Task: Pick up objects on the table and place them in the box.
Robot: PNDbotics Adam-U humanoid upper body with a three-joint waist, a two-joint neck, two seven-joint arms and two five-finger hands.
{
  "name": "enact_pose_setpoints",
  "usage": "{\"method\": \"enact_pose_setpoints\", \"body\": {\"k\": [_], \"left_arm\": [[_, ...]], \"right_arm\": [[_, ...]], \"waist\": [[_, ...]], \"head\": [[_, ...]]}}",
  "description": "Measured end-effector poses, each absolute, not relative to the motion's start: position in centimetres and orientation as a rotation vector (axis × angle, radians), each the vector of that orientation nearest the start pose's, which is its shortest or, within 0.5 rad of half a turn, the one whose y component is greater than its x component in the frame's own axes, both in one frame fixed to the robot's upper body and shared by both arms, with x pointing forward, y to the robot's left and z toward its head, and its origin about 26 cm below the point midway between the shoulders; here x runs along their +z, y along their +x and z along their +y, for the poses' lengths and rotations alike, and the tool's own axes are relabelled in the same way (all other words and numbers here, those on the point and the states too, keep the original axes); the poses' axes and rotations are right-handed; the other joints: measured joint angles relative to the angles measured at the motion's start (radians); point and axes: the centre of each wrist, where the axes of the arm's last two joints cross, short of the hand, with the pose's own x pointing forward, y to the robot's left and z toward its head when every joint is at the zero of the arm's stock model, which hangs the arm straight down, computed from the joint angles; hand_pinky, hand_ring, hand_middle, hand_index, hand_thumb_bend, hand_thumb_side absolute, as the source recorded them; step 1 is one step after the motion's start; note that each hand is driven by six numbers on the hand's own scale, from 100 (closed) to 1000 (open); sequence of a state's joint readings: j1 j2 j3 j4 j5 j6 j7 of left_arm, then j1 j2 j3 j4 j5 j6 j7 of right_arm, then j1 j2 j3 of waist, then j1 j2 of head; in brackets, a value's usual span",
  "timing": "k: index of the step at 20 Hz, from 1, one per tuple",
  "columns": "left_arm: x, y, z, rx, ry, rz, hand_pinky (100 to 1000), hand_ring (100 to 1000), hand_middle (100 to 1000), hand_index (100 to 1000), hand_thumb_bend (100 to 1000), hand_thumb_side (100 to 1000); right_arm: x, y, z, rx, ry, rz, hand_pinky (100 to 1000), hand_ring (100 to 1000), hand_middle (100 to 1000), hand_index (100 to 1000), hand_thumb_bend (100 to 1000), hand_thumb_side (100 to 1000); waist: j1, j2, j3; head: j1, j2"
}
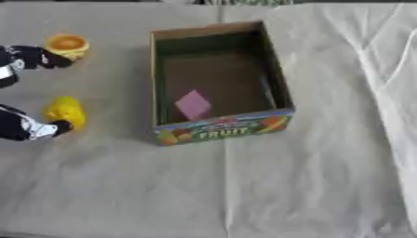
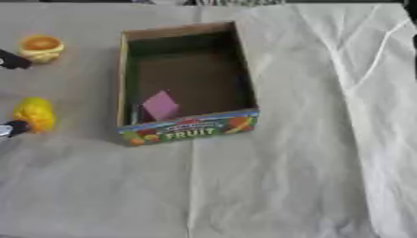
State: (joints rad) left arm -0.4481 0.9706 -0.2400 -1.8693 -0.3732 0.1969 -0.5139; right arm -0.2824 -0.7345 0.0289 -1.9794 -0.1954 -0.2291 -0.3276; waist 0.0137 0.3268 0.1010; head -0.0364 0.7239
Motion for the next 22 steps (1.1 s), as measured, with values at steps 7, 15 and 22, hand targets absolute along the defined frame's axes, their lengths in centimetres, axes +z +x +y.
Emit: {"method": "enact_pose_setpoints", "body": {"k": [7,15,22], "left_arm": [[24.2,34.5,32.3,-1.483,0.779,-1.279,911,902,862,940,522,254],[21.9,38.3,31.7,-1.469,0.734,-1.268,895,891,858,939,534,259],[20.2,39.6,32.0,-1.518,0.772,-1.180,886,882,855,941,528,100]], "right_arm": [[23.3,29.4,-31.2,0.323,-0.326,-2.478,831,767,768,771,100,817],[23.1,29.5,-31.0,0.307,-0.315,-2.477,829,763,764,767,100,815],[23.0,29.5,-30.9,0.303,-0.309,-2.472,828,761,763,765,100,825]], "waist": [[0.003,0.005,-0.003],[0.003,0.014,-0.008],[0.009,0.019,-0.014]], "head": [[0.007,0.000],[0.009,0.001],[0.012,0.001]]}}
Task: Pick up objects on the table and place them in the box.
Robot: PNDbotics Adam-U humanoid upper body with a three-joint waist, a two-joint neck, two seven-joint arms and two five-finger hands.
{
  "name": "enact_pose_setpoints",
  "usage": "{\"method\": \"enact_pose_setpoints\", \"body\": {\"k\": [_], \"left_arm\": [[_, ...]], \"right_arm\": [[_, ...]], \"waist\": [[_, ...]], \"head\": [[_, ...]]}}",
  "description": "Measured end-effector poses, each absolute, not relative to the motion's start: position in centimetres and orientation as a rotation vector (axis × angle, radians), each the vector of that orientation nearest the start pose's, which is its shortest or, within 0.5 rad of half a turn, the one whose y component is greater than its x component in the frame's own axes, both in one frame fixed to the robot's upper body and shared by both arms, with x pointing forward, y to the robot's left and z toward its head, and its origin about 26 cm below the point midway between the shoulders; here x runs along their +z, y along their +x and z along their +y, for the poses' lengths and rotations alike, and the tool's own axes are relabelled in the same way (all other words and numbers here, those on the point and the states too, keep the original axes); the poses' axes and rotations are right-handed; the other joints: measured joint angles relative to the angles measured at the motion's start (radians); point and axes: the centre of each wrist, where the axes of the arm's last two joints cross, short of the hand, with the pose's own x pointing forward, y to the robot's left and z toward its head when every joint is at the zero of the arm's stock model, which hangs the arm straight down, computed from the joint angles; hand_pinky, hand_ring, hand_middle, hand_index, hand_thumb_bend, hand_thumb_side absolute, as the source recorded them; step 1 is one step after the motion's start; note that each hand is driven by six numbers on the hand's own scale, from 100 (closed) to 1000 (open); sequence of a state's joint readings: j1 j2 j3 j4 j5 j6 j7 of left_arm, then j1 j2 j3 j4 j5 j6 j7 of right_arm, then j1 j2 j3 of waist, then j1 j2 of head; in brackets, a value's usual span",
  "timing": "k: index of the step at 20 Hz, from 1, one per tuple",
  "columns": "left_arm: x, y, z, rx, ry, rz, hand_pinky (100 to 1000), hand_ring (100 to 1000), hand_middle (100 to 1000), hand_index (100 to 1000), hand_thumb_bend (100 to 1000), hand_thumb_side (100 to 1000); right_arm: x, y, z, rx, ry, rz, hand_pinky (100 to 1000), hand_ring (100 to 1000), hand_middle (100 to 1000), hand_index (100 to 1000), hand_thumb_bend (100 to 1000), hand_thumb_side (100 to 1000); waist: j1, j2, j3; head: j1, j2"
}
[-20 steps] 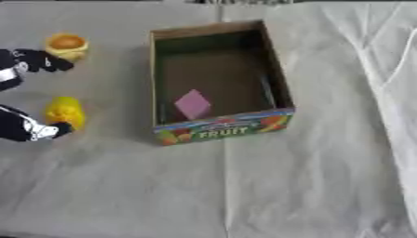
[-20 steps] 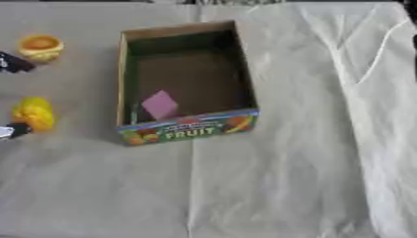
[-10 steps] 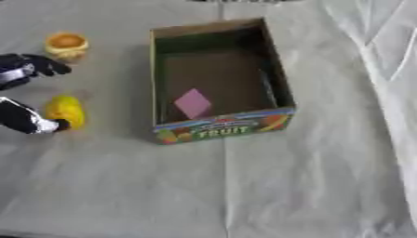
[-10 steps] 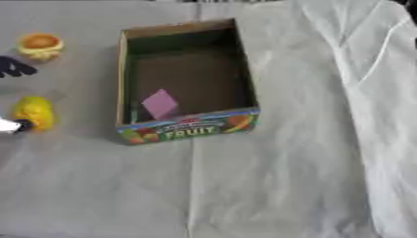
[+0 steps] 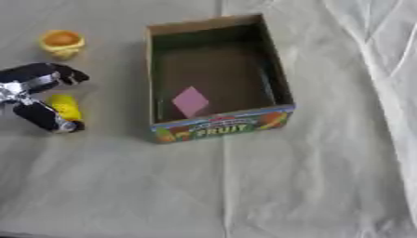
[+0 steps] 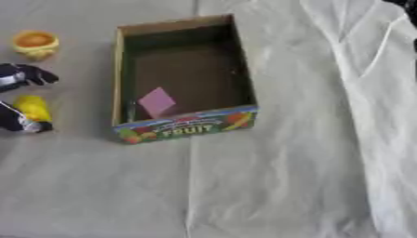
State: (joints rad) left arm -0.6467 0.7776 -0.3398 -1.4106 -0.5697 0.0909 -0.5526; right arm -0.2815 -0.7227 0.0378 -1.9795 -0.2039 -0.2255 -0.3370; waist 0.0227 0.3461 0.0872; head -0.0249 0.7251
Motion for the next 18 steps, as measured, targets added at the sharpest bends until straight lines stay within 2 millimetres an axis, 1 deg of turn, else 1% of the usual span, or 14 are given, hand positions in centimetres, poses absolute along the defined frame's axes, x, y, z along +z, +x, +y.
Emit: {"method": "enact_pose_setpoints", "body": {"k": [3,4,5,7,9,10,11,12,14,17,18], "left_arm": [[20.0,39.8,32.3,-1.518,0.799,-1.159,877,876,845,927,477,100],[20.0,39.9,32.4,-1.514,0.804,-1.157,855,860,827,912,439,100],[19.9,40.0,32.5,-1.507,0.805,-1.158,847,854,824,913,426,100],[19.9,40.0,32.5,-1.494,0.804,-1.166,857,862,840,936,445,100],[19.9,40.0,32.5,-1.485,0.806,-1.172,867,871,847,939,462,101],[20.1,40.0,32.4,-1.483,0.808,-1.176,879,879,848,939,492,146],[20.3,39.9,32.3,-1.483,0.811,-1.185,883,882,850,940,502,153],[20.6,39.8,32.2,-1.481,0.816,-1.199,895,890,856,941,521,161],[21.4,39.5,31.8,-1.478,0.830,-1.235,899,893,857,941,523,174],[23.1,38.9,31.4,-1.470,0.862,-1.291,902,895,857,943,520,163],[23.6,38.6,31.5,-1.467,0.876,-1.302,905,897,859,944,538,149]], "right_arm": [[22.9,29.5,-30.9,0.295,-0.307,-2.468,828,761,762,765,100,826],[22.9,29.5,-30.9,0.296,-0.306,-2.468,828,760,762,764,100,825],[22.9,29.5,-30.8,0.296,-0.306,-2.467,828,760,762,764,100,825],[22.9,29.5,-30.8,0.296,-0.306,-2.467,828,759,761,764,100,821],[22.9,29.5,-30.8,0.296,-0.306,-2.467,828,759,761,764,100,822],[22.9,29.5,-30.8,0.296,-0.306,-2.467,828,759,760,764,100,822],[22.9,29.5,-30.9,0.296,-0.306,-2.467,828,759,760,764,100,822],[22.9,29.5,-30.9,0.296,-0.306,-2.467,828,758,760,763,100,821],[22.8,29.4,-30.9,0.295,-0.307,-2.464,827,758,759,763,100,819],[22.7,29.4,-30.9,0.293,-0.308,-2.461,827,757,758,762,100,817],[22.7,29.4,-30.9,0.292,-0.308,-2.461,827,756,758,762,100,816]], "waist": [[0.001,0.001,0.001],[0.001,0.001,0.001],[0.001,0.001,0.001],[0.001,0.002,0.001],[0.000,0.003,0.001],[0.000,0.003,0.001],[-0.001,0.003,0.001],[-0.001,0.003,0.002],[-0.001,0.003,0.005],[0.000,0.003,0.009],[0.000,0.003,0.011]], "head": [[0.000,0.000],[0.001,0.000],[0.001,0.000],[0.001,0.000],[0.001,0.000],[0.001,0.001],[0.001,0.001],[0.001,0.001],[0.001,0.003],[0.001,0.004],[0.000,0.004]]}}
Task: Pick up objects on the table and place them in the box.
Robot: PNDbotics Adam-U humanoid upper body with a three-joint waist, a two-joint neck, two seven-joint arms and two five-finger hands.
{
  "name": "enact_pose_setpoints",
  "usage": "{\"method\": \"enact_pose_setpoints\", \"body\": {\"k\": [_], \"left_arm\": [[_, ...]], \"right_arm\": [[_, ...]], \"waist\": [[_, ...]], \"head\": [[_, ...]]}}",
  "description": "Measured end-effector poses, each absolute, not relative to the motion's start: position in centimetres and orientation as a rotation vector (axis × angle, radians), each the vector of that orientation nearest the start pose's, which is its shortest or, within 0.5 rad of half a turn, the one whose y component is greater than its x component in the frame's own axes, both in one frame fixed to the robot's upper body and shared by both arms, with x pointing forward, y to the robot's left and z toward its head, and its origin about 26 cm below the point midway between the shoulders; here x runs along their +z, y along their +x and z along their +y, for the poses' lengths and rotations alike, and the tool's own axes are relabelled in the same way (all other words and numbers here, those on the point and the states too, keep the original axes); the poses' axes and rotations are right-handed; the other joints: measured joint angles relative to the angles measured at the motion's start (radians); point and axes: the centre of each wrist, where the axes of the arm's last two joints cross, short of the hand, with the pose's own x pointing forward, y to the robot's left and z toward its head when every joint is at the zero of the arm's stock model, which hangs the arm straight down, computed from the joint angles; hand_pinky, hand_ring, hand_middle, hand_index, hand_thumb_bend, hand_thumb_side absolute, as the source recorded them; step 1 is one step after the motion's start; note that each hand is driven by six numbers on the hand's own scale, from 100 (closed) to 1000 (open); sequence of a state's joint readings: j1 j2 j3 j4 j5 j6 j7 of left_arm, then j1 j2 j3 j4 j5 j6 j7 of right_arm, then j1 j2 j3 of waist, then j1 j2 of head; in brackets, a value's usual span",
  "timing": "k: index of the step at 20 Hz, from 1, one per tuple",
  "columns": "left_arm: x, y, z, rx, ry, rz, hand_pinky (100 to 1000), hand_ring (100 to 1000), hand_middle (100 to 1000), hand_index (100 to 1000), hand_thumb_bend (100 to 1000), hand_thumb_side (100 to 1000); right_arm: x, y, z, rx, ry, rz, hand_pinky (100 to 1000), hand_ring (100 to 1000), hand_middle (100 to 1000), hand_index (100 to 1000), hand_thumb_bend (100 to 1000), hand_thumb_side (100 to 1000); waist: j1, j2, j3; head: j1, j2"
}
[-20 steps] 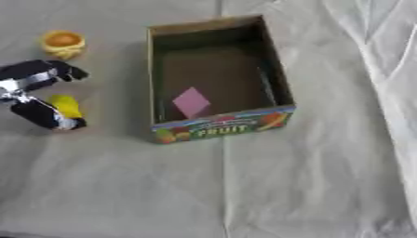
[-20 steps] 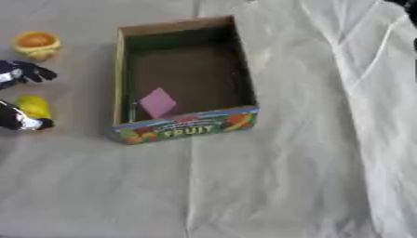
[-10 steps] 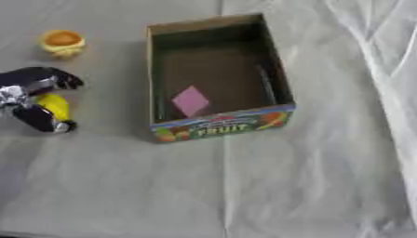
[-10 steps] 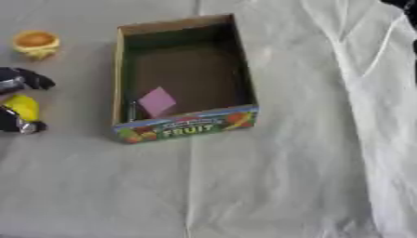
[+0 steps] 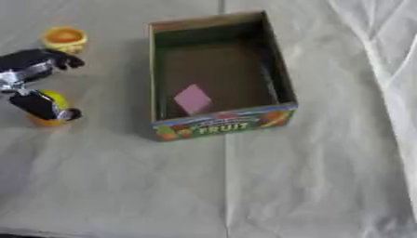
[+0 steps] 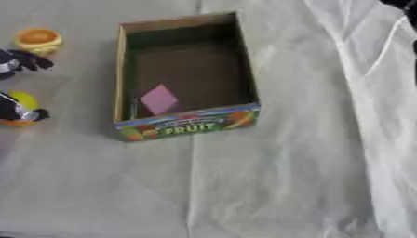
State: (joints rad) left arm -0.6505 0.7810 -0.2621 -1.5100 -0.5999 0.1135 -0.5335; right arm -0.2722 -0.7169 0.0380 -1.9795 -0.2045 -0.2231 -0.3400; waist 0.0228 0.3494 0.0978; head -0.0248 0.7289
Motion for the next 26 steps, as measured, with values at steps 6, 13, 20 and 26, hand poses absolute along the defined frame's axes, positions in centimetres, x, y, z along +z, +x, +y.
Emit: {"method": "enact_pose_setpoints", "body": {"k": [6,13,20,26], "left_arm": [[24.5,37.3,33.1,-1.453,0.918,-1.248,906,899,862,947,562,143],[23.1,37.2,34.8,-1.425,0.867,-1.158,902,897,860,954,576,177],[21.3,38.4,35.8,-1.398,0.866,-1.084,853,861,827,930,494,110],[20.7,39.1,35.1,-1.396,0.865,-1.118,631,628,568,691,296,100]], "right_arm": [[22.5,29.3,-31.0,0.282,-0.312,-2.458,825,752,754,759,100,806],[22.5,29.3,-31.0,0.275,-0.313,-2.462,824,751,752,758,100,804],[22.5,29.3,-31.0,0.273,-0.310,-2.461,823,748,749,755,100,797],[22.5,29.3,-31.0,0.267,-0.303,-2.460,823,746,748,753,100,793]], "waist": [[0.004,0.000,0.003],[0.002,0.000,0.002],[-0.001,0.000,-0.001],[-0.001,0.002,-0.002]], "head": [[-0.003,0.000],[-0.003,0.000],[0.001,0.000],[0.002,0.000]]}}
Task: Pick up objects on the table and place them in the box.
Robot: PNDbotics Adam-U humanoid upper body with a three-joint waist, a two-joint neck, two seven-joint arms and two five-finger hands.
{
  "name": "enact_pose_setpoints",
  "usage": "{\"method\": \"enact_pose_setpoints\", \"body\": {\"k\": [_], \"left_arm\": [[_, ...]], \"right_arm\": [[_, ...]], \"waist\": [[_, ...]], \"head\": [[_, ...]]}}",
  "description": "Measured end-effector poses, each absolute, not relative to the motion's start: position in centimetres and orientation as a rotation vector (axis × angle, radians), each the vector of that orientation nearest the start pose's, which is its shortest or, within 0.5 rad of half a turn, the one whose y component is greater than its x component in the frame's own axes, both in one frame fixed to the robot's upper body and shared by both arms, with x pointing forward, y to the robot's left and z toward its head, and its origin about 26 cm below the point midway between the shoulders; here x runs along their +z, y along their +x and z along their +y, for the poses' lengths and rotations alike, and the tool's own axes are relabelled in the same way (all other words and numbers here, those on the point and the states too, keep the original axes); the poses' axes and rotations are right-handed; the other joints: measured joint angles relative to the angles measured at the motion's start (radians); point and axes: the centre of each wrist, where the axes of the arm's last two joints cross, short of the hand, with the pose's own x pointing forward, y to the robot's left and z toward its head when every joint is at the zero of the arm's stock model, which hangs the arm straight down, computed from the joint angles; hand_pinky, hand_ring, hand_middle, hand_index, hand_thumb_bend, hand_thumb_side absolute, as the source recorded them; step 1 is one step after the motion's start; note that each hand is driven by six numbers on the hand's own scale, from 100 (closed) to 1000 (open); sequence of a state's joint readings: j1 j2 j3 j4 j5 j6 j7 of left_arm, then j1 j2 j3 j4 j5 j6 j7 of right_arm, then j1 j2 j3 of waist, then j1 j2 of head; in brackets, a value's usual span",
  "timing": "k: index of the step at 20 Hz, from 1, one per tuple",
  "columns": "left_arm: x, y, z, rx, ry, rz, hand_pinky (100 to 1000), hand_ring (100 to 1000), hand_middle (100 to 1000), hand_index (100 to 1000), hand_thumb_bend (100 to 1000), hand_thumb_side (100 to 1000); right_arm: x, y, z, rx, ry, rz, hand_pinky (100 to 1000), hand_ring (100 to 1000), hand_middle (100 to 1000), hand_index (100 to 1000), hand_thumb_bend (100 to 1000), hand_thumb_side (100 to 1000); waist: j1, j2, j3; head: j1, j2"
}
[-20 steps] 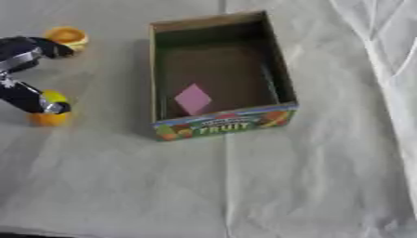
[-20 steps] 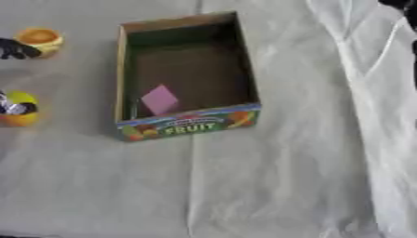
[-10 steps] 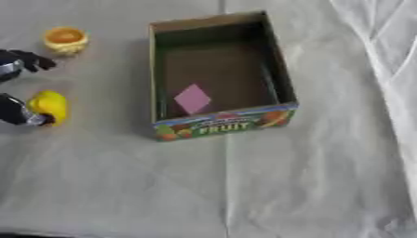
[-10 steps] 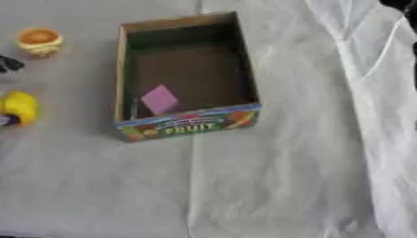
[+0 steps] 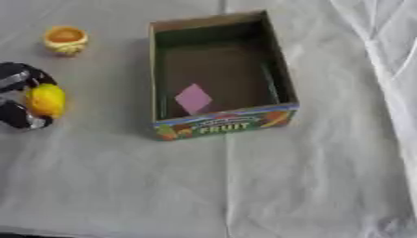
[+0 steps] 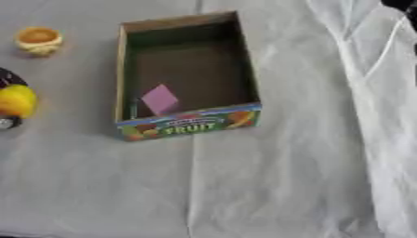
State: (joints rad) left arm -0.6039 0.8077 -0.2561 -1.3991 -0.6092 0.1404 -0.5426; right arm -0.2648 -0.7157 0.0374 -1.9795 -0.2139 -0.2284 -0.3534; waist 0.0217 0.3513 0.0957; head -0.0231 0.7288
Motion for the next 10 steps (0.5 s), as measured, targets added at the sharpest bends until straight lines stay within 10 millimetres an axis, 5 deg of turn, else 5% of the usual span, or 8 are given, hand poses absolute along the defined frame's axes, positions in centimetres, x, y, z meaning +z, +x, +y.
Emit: {"method": "enact_pose_setpoints", "body": {"k": [6,10], "left_arm": [[22.6,38.4,33.4,-1.415,0.915,-1.234,574,569,504,621,209,100],[26.7,37.5,30.4,-1.423,0.974,-1.460,572,564,496,619,157,100]], "right_arm": [[22.4,29.3,-31.0,0.264,-0.301,-2.461,822,745,747,753,100,788],[22.5,29.3,-31.1,0.256,-0.299,-2.465,822,744,746,752,100,776]], "waist": [[0.000,0.000,0.004],[0.000,-0.001,0.014]], "head": [[-0.001,0.000],[-0.007,0.000]]}}
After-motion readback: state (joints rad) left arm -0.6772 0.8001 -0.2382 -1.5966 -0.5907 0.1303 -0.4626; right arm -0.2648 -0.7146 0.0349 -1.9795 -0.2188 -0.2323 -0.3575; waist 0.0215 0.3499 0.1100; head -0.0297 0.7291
